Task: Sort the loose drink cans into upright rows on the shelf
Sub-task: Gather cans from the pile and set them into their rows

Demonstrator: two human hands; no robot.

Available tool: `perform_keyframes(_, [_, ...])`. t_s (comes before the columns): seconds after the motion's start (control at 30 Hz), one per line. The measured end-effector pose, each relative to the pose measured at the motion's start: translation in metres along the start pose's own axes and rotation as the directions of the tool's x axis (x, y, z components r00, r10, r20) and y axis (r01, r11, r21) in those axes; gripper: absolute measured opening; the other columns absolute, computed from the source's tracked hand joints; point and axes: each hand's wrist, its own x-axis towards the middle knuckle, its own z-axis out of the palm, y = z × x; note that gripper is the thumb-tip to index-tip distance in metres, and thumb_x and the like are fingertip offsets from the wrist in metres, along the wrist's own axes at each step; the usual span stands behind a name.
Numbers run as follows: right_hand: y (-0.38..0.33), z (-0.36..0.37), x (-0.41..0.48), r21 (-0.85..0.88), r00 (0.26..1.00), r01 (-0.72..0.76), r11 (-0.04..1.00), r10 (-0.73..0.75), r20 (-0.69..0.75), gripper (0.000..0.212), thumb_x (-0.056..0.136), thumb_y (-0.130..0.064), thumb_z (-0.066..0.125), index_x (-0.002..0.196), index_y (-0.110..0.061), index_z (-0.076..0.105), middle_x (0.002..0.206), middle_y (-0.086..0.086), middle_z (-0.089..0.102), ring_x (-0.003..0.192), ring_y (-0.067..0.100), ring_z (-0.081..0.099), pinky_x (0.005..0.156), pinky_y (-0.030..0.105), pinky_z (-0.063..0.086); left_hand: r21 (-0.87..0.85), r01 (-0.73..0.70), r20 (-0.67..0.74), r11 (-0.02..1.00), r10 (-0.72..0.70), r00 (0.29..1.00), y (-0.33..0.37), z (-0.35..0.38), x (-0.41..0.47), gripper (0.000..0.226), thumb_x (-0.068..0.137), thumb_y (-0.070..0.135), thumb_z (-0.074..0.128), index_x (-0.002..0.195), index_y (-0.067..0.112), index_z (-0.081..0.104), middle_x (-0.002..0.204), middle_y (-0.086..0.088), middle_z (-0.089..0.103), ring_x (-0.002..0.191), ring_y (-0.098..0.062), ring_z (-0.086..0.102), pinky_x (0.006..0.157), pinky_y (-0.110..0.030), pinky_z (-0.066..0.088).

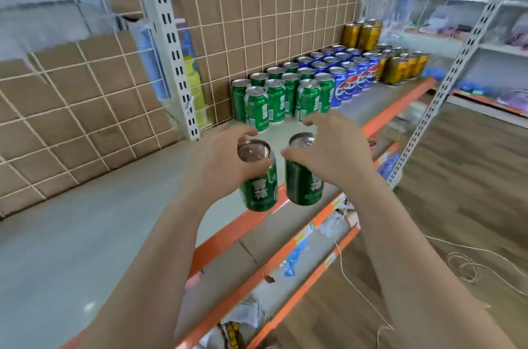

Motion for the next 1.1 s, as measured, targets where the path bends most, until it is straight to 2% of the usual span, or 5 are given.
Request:
perform_keyframes(0.27, [0.057, 0.018, 0.098, 0.001, 0.996, 0.017, 1.0, -0.017, 0.085, 0.049, 0.072, -0.051, 0.069, 0.111, -0.021, 0.06, 0.11, 0.004, 0.047, 0.086, 0.021, 0.054, 0.068, 0.026, 0.034, 0.048, 0.056, 0.057, 0.997, -0.058, 0.997, 0.005, 0.056, 0.097, 0.065, 0.068, 0.055, 0.072, 0.123, 0.024, 0.058, 0.11, 0.001, 0.06, 0.102, -0.019, 0.057, 0.088, -0.039, 0.048])
perform_keyframes(0.47, [0.072, 0.041, 0.175, 0.004, 0.978, 0.113, 0.994, -0.112, 0.174, 0.037, 0.071, -0.045, 0.065, 0.094, -0.017, 0.064, 0.102, 0.006, 0.052, 0.085, 0.028, 0.056, 0.07, 0.032, 0.045, 0.198, 0.119, 0.0, 0.973, -0.122, 0.993, -0.001, 0.075, 0.155, 0.058, 0.067, 0.062, 0.068, 0.112, 0.027, 0.063, 0.106, 0.004, 0.063, 0.102, -0.018, 0.057, 0.078, -0.032, 0.047])
perform_keyframes(0.67, [0.081, 0.051, 0.226, -0.047, 0.954, 0.22, 0.974, -0.205, 0.218, 0.046, 0.069, -0.058, 0.063, 0.096, -0.021, 0.062, 0.095, 0.002, 0.052, 0.086, 0.026, 0.057, 0.067, 0.031, 0.044, 0.305, 0.213, -0.043, 0.928, -0.21, 0.977, 0.003, 0.083, 0.19, 0.046, 0.067, 0.058, 0.069, 0.105, 0.031, 0.066, 0.095, 0.006, 0.062, 0.096, -0.018, 0.056, 0.068, -0.028, 0.038])
perform_keyframes(0.83, [0.089, 0.063, 0.257, -0.001, 0.923, 0.326, 0.945, -0.318, 0.216, 0.042, 0.06, -0.059, 0.063, 0.067, -0.021, 0.047, 0.084, 0.003, 0.054, 0.091, 0.03, 0.055, 0.078, 0.041, 0.045, 0.267, 0.285, -0.07, 0.92, -0.277, 0.958, 0.003, 0.095, 0.206, 0.04, 0.069, 0.053, 0.07, 0.1, 0.027, 0.066, 0.085, 0.006, 0.056, 0.088, -0.022, 0.056, 0.069, -0.031, 0.042])
perform_keyframes(1.1, [0.106, 0.081, 0.285, 0.043, 0.85, 0.457, 0.889, -0.45, 0.272, 0.059, 0.063, -0.066, 0.065, 0.099, -0.02, 0.062, 0.111, 0.006, 0.059, 0.107, 0.028, 0.05, 0.087, 0.043, 0.032, 0.204, 0.509, -0.185, 0.836, -0.478, 0.859, 0.021, 0.115, 0.214, 0.045, 0.073, 0.043, 0.073, 0.112, 0.023, 0.062, 0.104, 0.001, 0.061, 0.095, -0.022, 0.056, 0.072, -0.03, 0.043])
